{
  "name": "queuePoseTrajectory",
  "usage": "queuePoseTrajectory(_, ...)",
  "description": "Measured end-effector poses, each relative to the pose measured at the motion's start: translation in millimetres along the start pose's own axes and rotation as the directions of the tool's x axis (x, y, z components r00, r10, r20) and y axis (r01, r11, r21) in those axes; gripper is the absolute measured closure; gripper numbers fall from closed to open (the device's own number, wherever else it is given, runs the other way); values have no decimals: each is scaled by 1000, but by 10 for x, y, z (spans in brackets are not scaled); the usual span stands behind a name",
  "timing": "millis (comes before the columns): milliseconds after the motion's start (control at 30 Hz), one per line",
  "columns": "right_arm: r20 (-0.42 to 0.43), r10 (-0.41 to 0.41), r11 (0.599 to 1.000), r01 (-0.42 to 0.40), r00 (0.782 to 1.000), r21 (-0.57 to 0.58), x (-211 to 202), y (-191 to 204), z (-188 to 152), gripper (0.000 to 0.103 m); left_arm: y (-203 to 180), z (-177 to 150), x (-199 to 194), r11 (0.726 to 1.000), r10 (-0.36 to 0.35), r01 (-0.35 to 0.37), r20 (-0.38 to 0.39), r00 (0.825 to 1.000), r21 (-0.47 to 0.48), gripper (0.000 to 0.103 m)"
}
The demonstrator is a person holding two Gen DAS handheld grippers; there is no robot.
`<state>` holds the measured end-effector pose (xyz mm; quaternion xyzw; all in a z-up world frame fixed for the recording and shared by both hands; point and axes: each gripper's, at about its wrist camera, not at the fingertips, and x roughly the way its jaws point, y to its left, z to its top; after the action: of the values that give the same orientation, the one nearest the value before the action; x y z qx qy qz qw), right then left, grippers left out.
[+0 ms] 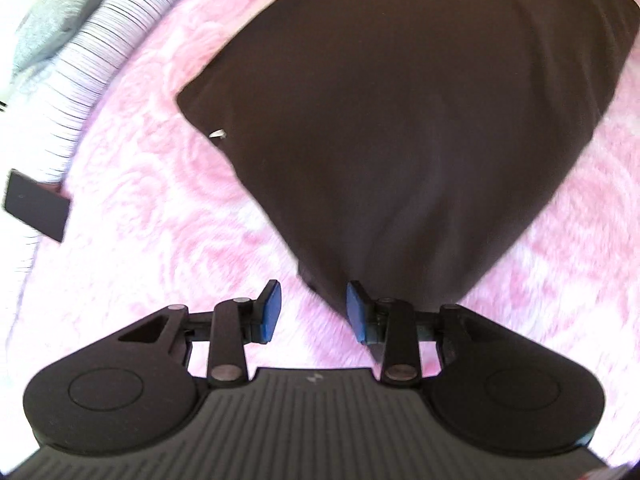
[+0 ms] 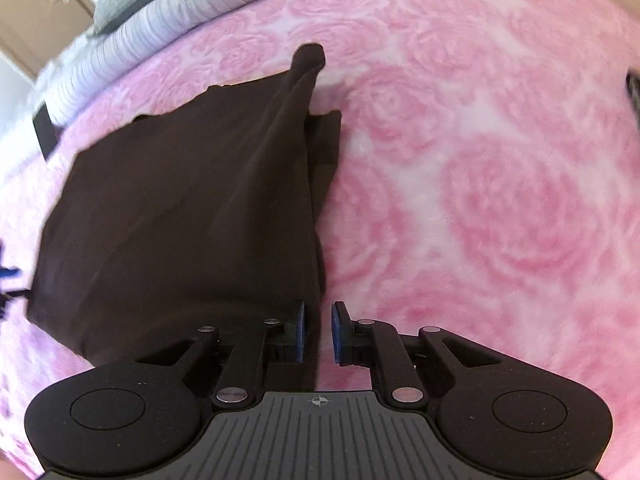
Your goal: Fold clothes
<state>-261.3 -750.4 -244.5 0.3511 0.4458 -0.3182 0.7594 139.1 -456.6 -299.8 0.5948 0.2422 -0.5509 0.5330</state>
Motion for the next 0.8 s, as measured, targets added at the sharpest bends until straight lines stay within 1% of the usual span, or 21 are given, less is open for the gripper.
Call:
queuePoseTrajectory(67,26,-74,993,76,997,-87,-84,155,-19,91,-106,-78,-111,998,31,-32,17,999,53,71)
queuePoseTrajectory(133,59,-145,973,154,988,-171,-168,311,-39,91,-287,-147,-204,989,44,-50,48,998,136,70)
queuePoseTrajectory(167,82,-155,959,170,985,-226,-210,418,-79,90,-381,-179,-240,983,44,-55,68,997,175,66)
queuePoseTrajectory(200,102,-154,939,177,983,-296,-243,563,-150,79,-469,-210,-258,974,42,-60,86,995,219,61)
queuePoseTrajectory(233,117,-158,915,190,980,-356,-259,712,-233,68,-553,-243,-262,961,38,-64,103,994,268,59)
queuePoseTrajectory(267,124,-156,897,193,980,-398,-259,834,-309,45,-635,-276,-253,946,37,-72,117,992,315,56)
queuePoseTrajectory(300,126,-145,876,187,981,-444,-247,981,-418,36,-706,-318,-225,931,41,-86,132,990,356,55)
queuePoseTrajectory(367,117,-123,833,167,985,-527,-198,1259,-626,36,-834,-415,-154,896,50,-116,162,986,429,54)
queuePoseTrajectory(433,96,-104,789,141,990,-598,-122,1520,-820,36,-924,-535,-71,856,76,-169,204,976,489,54)
queuePoseTrajectory(533,118,-122,699,170,985,-694,36,1882,-1103,36,-884,-735,93,778,114,-265,288,951,570,54)
queuePoseTrajectory(633,165,-207,586,258,964,-768,254,2170,-1357,36,-862,-939,247,668,107,-354,386,916,655,57)
queuePoseTrajectory(667,197,-248,512,301,948,-804,358,2238,-1457,36,-848,-981,289,641,100,-375,412,906,669,64)
queuePoseTrajectory(700,232,-286,432,341,930,-835,463,2306,-1557,36,-832,-1013,325,619,93,-393,433,897,680,77)
queuePoseTrajectory(733,275,-320,350,383,906,-855,566,2316,-1645,36,-804,-1027,353,611,86,-403,449,890,682,84)
queuePoseTrajectory(767,317,-334,283,415,887,-864,639,2290,-1708,36,-774,-1023,362,618,80,-402,455,887,676,89)
queuePoseTrajectory(800,359,-345,215,446,867,-869,712,2262,-1771,37,-752,-1015,350,634,73,-395,457,886,664,92)
